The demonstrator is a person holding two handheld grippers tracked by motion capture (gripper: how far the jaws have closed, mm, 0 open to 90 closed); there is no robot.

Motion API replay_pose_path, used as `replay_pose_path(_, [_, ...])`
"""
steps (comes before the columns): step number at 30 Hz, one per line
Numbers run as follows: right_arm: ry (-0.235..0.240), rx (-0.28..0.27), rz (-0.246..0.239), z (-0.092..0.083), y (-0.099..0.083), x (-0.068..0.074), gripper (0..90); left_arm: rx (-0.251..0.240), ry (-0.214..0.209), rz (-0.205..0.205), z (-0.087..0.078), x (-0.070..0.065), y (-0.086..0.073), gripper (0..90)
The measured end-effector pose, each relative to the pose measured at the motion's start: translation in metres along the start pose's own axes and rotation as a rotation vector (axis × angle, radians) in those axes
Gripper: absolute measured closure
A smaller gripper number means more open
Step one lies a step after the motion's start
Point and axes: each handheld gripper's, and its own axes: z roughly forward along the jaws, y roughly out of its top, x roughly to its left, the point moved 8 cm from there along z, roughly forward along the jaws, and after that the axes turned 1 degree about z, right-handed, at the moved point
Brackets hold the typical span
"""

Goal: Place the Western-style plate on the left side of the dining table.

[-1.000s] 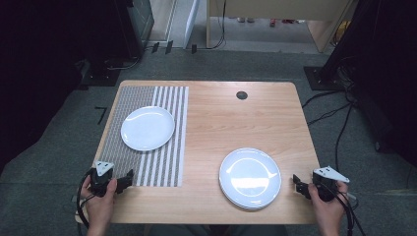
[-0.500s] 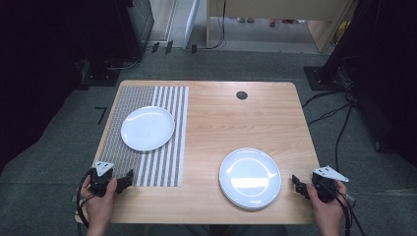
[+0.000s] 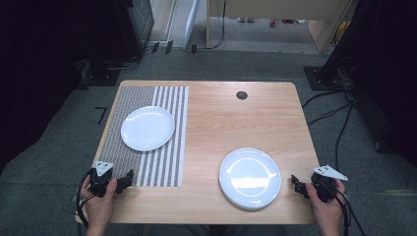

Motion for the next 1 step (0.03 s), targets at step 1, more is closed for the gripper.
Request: replay_pose_path(1, [0.0,0.0,0.0,0.0,0.0,0.0,10.7,-0.001,-0.002,-0.002,-0.0001,0.0001,0.0,13.5])
